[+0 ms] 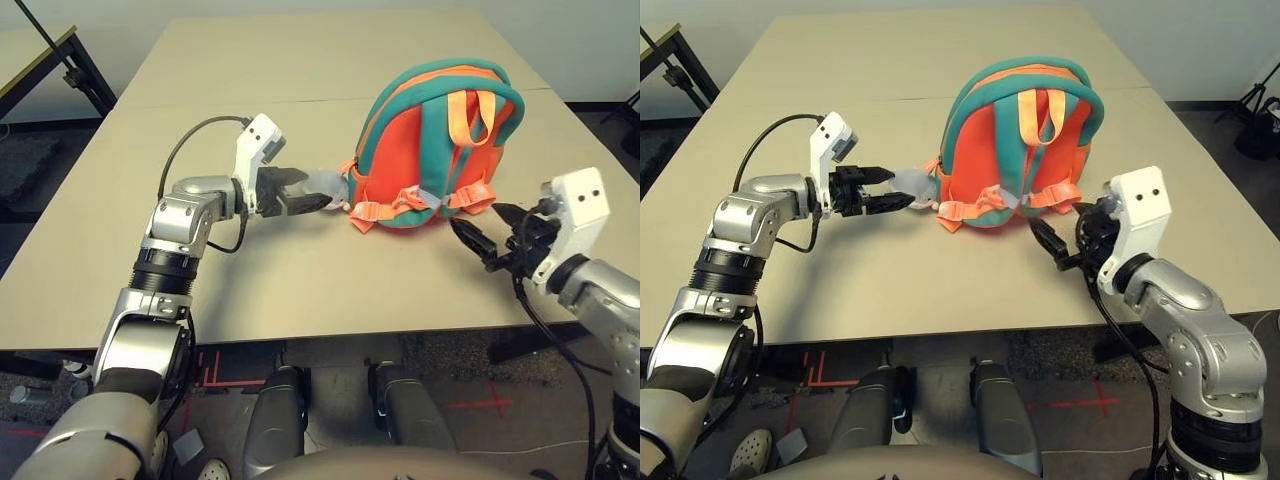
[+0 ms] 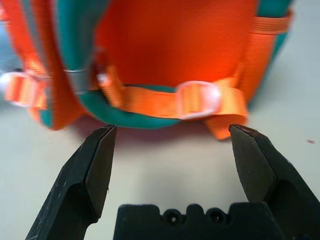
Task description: Put the pencil case into the backpack and zip it.
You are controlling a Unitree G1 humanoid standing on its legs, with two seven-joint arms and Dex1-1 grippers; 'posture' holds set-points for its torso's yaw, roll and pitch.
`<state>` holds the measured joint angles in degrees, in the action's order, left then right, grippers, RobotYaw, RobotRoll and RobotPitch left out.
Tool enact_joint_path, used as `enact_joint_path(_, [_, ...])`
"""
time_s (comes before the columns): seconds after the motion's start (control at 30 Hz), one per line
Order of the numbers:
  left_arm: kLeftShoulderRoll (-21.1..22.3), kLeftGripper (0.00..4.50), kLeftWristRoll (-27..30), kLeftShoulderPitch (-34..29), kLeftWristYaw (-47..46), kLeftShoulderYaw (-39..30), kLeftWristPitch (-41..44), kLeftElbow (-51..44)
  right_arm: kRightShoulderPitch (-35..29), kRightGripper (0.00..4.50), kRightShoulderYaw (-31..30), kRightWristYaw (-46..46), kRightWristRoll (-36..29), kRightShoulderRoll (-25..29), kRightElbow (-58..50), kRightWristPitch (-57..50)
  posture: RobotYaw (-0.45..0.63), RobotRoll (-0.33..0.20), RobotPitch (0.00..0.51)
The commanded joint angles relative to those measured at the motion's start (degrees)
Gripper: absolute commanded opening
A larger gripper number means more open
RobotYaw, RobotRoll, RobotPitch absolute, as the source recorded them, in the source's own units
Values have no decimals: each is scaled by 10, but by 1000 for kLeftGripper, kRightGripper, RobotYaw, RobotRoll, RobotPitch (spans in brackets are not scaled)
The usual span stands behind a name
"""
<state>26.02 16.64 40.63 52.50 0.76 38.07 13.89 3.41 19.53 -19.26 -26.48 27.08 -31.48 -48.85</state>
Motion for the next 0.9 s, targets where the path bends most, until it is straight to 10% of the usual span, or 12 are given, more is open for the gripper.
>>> enact_joint_path(0.03, [3,4500,19,-34,-25,-51,-53,-21,-3,4459,23,35,41,-12,58,67,-192,0,148])
enact_joint_path(0.9, [-53,4500,-9,-211,-369,-240,-360,59,170,4459,10,-35,130,-7,575,543,-81,0,148])
